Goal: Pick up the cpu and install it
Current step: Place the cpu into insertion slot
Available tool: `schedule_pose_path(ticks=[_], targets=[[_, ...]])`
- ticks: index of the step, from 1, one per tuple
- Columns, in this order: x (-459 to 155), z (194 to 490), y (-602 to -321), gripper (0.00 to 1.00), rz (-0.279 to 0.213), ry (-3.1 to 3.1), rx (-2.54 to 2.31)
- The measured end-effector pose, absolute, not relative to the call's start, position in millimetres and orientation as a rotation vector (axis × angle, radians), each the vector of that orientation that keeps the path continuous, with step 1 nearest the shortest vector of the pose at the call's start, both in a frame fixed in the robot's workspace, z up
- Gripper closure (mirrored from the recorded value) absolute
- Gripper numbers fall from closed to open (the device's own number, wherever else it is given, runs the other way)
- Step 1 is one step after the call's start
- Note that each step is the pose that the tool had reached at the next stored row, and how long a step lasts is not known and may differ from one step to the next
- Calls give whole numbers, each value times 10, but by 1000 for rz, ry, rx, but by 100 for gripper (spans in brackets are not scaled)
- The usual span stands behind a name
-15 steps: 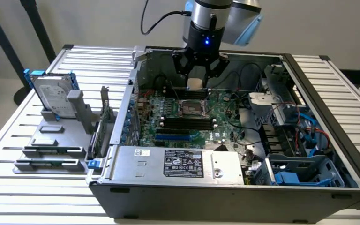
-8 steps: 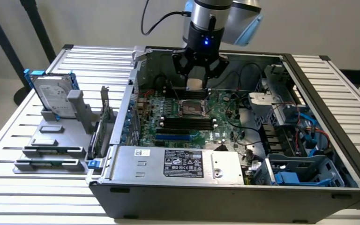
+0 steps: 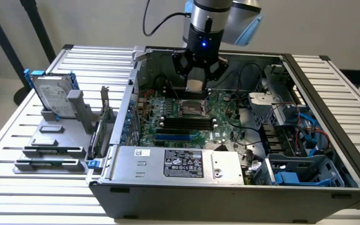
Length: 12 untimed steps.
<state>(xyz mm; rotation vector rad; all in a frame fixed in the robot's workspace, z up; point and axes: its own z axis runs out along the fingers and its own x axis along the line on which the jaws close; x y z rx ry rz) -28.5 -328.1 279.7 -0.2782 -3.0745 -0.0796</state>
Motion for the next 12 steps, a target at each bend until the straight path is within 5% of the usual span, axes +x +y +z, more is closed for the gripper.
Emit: schedule_pose_path(ticks=[12], targets=[[-285, 2715, -3281, 45, -88, -3031, -613]])
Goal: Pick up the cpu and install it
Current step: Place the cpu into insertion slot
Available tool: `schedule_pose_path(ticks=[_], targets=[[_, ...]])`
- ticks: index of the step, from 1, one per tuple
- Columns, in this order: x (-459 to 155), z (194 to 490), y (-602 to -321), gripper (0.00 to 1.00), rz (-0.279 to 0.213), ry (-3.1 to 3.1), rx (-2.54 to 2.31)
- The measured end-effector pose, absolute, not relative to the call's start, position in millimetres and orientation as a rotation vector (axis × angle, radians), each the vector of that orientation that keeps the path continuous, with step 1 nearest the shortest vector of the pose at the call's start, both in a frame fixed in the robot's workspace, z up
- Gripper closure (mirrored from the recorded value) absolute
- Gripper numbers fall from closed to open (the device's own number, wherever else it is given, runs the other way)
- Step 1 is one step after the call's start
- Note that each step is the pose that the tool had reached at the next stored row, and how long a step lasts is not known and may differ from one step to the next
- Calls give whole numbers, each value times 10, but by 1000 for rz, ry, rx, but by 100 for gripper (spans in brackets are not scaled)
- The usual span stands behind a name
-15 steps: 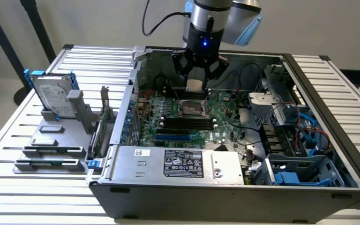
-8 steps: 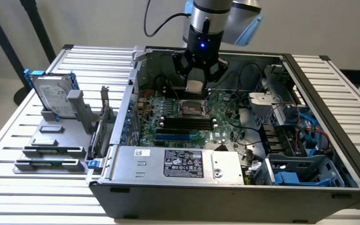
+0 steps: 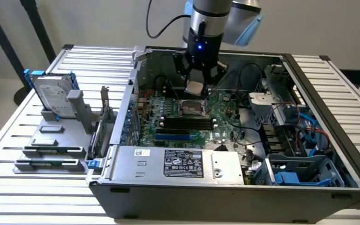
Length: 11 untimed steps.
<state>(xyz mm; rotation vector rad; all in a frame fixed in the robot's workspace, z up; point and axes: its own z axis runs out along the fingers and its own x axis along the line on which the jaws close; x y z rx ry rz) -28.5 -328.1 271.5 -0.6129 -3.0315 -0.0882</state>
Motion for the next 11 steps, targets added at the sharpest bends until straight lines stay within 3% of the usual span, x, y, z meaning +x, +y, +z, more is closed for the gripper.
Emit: schedule_pose_path(ticks=[11], targets=[[-285, 2639, -3281, 45, -95, -2961, -913]])
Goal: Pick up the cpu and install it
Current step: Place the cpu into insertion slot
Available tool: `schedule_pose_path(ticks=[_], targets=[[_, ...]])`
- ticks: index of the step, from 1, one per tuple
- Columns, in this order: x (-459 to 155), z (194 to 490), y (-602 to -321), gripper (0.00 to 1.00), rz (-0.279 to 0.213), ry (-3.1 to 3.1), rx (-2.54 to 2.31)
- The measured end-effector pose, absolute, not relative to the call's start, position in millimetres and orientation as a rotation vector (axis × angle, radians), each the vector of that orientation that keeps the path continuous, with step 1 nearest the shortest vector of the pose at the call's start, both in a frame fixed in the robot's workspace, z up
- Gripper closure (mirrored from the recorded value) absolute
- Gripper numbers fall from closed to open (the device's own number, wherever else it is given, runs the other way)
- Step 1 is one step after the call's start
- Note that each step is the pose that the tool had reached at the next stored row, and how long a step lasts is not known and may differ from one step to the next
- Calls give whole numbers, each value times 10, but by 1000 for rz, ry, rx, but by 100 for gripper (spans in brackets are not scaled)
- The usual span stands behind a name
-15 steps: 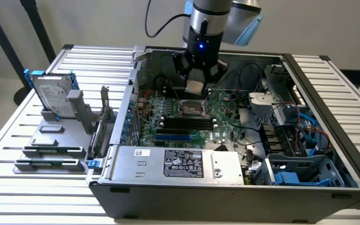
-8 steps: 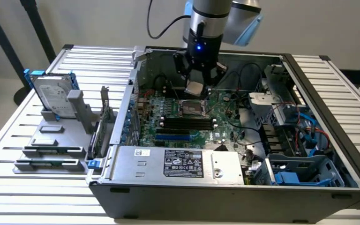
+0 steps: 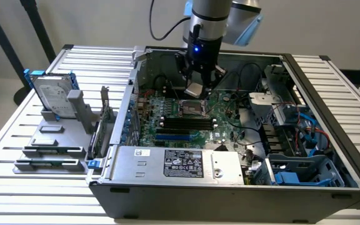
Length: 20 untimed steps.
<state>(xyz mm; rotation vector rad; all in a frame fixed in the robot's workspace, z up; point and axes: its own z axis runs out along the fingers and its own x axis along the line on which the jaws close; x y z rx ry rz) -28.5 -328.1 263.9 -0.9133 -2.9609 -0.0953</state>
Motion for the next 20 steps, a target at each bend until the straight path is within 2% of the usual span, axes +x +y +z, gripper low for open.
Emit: schedule_pose_path(ticks=[20], targets=[[-285, 2488, -3281, 45, -106, -2757, -1440]])
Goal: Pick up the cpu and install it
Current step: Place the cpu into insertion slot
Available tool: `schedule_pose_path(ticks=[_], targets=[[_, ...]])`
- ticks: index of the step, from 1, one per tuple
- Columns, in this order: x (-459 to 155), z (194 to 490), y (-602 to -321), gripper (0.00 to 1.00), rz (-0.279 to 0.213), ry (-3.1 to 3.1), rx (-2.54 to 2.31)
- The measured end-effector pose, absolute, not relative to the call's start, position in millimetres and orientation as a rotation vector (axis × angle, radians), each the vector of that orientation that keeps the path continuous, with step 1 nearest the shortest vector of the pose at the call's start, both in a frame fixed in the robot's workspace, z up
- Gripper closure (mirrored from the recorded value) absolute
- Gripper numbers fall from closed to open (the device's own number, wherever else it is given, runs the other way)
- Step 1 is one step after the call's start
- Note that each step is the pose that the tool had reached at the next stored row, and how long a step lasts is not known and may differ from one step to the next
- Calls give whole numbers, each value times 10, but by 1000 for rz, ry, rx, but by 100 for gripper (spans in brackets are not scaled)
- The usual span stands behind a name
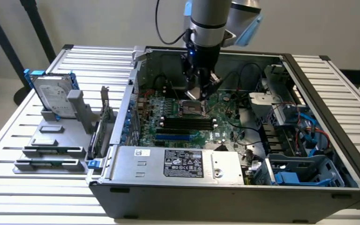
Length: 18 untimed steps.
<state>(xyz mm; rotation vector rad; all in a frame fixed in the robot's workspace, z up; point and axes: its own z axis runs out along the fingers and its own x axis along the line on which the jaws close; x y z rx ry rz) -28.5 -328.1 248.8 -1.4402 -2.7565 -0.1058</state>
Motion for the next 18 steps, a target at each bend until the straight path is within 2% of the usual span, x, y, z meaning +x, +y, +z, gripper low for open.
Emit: schedule_pose_path(ticks=[18], targets=[[-285, 2328, -3281, 45, -112, -2494, -1876]])
